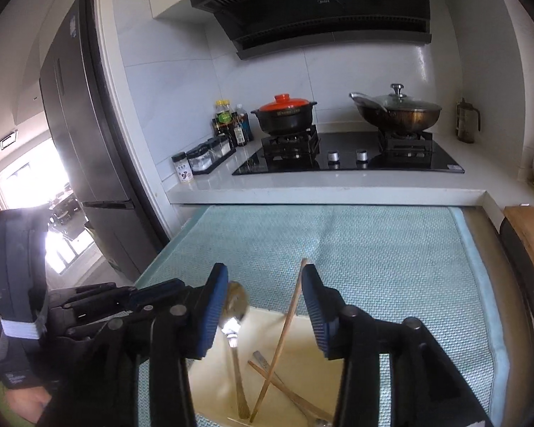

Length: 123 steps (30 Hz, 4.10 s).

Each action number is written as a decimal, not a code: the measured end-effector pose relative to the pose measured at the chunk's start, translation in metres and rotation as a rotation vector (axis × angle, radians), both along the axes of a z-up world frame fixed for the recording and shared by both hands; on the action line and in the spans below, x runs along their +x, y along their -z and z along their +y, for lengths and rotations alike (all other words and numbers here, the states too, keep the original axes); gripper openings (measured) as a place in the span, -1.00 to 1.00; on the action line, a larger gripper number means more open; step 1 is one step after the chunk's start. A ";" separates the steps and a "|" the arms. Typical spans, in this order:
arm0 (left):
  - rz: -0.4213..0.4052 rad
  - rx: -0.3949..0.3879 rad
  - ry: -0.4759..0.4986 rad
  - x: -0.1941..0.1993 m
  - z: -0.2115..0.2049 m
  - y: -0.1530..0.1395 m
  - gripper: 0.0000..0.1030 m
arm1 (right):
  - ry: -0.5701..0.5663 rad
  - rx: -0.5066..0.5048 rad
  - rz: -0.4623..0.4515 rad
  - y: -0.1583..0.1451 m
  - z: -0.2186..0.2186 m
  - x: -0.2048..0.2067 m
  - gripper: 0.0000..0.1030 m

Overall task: Organize utensils
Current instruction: 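Lift the chopstick and spoon and carry both over the cream basket, then open both tools to drop the chopstick and spoon into the basket, then move both open tools back down toward the chopsticks on the towel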

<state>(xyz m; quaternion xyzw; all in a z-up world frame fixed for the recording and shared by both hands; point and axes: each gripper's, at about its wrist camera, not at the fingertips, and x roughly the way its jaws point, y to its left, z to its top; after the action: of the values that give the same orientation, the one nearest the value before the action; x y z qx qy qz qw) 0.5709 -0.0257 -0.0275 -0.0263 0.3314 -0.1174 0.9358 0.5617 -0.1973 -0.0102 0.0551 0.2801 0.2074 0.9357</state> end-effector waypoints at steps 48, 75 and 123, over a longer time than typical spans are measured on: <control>0.131 0.074 -0.158 -0.369 0.035 0.110 0.96 | 0.177 -0.111 0.176 0.116 -0.053 -0.386 0.08; 0.199 0.045 -0.207 -0.361 0.055 0.126 0.96 | 0.238 -0.298 0.280 0.134 -0.042 -0.373 0.08; 0.295 0.089 -0.102 -0.250 0.061 0.146 0.96 | 0.162 -0.319 0.380 0.197 -0.024 -0.232 -0.27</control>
<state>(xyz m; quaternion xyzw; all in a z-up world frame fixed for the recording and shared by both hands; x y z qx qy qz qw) 0.3213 0.0350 -0.1737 -0.0187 0.4682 -0.0498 0.8820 0.3299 -0.2212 -0.2072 -0.0327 0.4747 0.0708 0.8767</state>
